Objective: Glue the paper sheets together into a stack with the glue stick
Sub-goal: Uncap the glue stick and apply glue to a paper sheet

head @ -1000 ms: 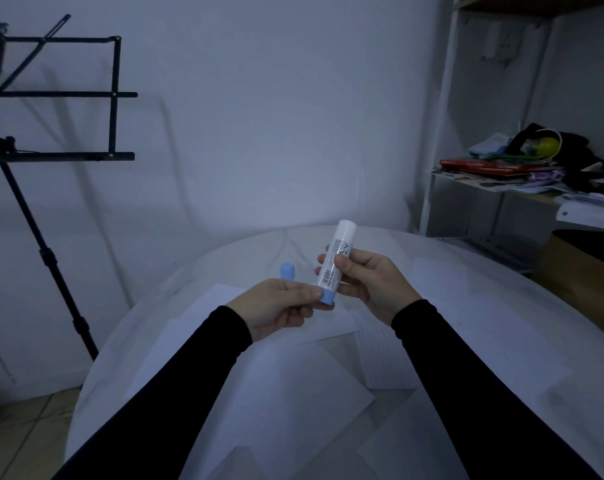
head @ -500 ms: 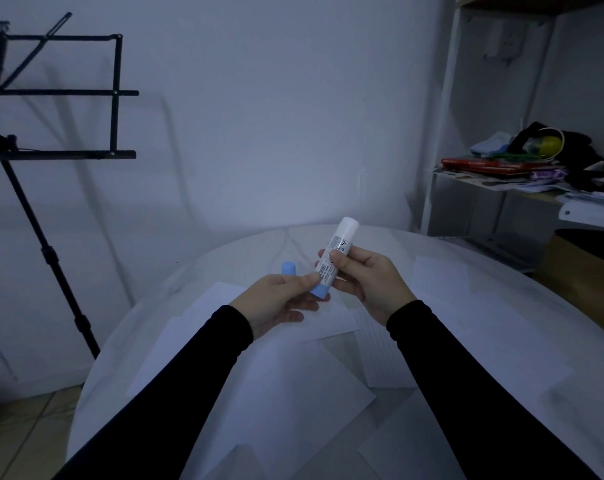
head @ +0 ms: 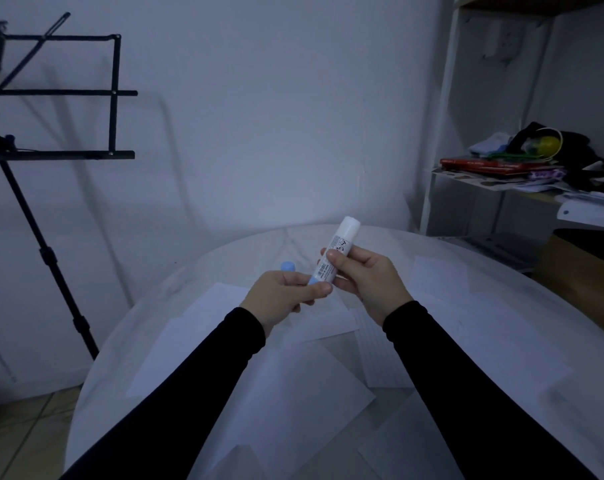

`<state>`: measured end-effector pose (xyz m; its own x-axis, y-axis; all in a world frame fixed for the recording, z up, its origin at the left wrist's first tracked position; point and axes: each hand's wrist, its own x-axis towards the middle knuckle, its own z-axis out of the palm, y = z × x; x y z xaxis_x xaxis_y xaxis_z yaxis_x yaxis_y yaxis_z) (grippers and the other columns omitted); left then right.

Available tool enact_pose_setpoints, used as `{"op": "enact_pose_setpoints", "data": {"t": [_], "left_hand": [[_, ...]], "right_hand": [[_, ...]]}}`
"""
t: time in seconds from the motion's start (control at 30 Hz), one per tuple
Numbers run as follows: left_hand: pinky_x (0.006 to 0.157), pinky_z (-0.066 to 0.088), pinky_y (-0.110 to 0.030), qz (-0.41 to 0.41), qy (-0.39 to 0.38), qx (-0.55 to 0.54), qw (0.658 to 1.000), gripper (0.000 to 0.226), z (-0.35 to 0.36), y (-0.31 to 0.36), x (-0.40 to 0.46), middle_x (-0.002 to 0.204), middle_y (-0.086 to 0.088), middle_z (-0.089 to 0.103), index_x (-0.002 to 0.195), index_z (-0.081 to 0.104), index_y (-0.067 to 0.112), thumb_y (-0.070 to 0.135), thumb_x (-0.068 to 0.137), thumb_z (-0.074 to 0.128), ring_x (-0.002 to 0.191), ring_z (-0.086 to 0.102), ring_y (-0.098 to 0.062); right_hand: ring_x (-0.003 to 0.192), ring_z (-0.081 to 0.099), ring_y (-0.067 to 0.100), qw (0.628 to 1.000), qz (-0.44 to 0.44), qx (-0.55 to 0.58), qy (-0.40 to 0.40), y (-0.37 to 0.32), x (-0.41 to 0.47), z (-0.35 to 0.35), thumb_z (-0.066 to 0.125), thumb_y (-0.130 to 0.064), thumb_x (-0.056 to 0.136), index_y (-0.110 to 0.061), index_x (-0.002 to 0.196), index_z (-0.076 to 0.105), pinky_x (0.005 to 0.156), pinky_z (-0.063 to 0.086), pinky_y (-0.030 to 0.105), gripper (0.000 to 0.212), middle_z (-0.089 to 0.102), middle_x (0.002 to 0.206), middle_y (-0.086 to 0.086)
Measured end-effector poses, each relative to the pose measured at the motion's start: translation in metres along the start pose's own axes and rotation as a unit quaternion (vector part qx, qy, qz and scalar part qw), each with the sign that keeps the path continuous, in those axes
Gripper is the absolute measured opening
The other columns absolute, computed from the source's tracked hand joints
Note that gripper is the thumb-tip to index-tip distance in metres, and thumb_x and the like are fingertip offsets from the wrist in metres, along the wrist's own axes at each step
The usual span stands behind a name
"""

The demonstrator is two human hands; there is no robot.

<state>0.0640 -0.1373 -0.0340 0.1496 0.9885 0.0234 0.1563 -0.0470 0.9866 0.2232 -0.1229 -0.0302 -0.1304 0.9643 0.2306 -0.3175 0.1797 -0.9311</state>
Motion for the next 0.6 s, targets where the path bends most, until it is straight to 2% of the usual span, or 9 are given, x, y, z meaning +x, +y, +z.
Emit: {"op": "enact_pose_setpoints", "data": {"t": [0.07,0.13,0.2,0.27,0.37,0.47,0.53,0.6], "left_hand": [[0.064,0.043,-0.021,0.018,0.024,-0.015,0.999,0.015,0.004,-0.001,0.000,0.081,0.001,0.070,0.086,0.076,0.015,0.027,0.077,0.077,0.071,0.057,-0.010],[0.064,0.048,-0.019,0.012,0.007,-0.084,0.996,0.022,0.006,0.000,-0.001,0.082,0.002,0.070,0.095,0.073,0.012,0.029,0.082,0.072,0.069,0.060,-0.010],[0.062,0.050,-0.020,0.003,-0.015,-0.148,0.989,0.030,0.007,0.001,-0.001,0.079,0.002,0.066,0.105,0.069,0.013,0.032,0.081,0.069,0.066,0.062,-0.011],[0.060,0.050,-0.020,0.002,-0.011,-0.178,0.984,0.022,0.006,0.001,0.000,0.076,0.001,0.061,0.100,0.068,0.014,0.028,0.084,0.067,0.062,0.061,-0.012],[0.059,0.049,-0.019,0.002,0.024,-0.217,0.976,0.008,0.003,0.003,0.001,0.076,0.001,0.057,0.087,0.066,0.015,0.023,0.087,0.065,0.060,0.059,-0.010],[0.060,0.049,-0.020,0.001,0.051,-0.234,0.971,0.012,-0.005,0.004,0.002,0.080,0.002,0.060,0.092,0.065,0.016,0.028,0.089,0.063,0.059,0.058,-0.008],[0.063,0.048,-0.022,-0.008,0.059,-0.245,0.968,0.017,-0.012,0.004,0.002,0.086,0.002,0.063,0.100,0.064,0.018,0.032,0.092,0.059,0.060,0.058,-0.009],[0.063,0.046,-0.022,-0.022,0.065,-0.265,0.962,0.018,-0.019,0.002,0.003,0.086,0.003,0.066,0.102,0.064,0.021,0.034,0.093,0.056,0.060,0.057,-0.010]], "right_hand": [[0.088,0.071,0.018,0.999,-0.006,0.017,0.043,0.001,0.000,0.004,0.066,-0.013,0.086,-0.006,0.099,0.070,0.076,0.058,0.027,0.015,0.073,0.094,0.005],[0.084,0.071,0.018,0.997,-0.013,0.043,0.063,0.001,0.001,0.007,0.067,-0.014,0.085,-0.002,0.099,0.070,0.070,0.056,0.024,0.018,0.072,0.092,0.008],[0.085,0.070,0.020,0.996,-0.015,0.062,0.056,-0.001,0.000,0.010,0.067,-0.014,0.085,-0.001,0.099,0.069,0.071,0.056,0.024,0.019,0.072,0.093,0.010],[0.089,0.069,0.019,0.997,-0.011,0.047,0.053,-0.001,-0.001,0.013,0.067,-0.017,0.085,-0.003,0.100,0.070,0.075,0.057,0.026,0.021,0.072,0.097,0.010],[0.098,0.066,0.012,0.997,-0.002,-0.050,0.054,0.000,-0.001,0.012,0.069,-0.027,0.083,-0.015,0.101,0.072,0.082,0.053,0.029,0.021,0.073,0.100,0.001],[0.092,0.063,0.008,0.986,0.039,-0.164,0.014,0.003,0.000,0.002,0.072,-0.031,0.081,-0.019,0.107,0.069,0.077,0.049,0.023,0.029,0.070,0.097,-0.005],[0.085,0.061,0.003,0.959,0.047,-0.279,0.012,0.011,0.004,-0.006,0.075,-0.030,0.078,-0.014,0.111,0.068,0.072,0.045,0.015,0.036,0.069,0.098,-0.005],[0.087,0.062,0.006,0.921,0.055,-0.385,0.021,0.022,0.012,-0.013,0.076,-0.030,0.078,-0.013,0.110,0.069,0.077,0.042,0.015,0.037,0.069,0.103,-0.001]]}}
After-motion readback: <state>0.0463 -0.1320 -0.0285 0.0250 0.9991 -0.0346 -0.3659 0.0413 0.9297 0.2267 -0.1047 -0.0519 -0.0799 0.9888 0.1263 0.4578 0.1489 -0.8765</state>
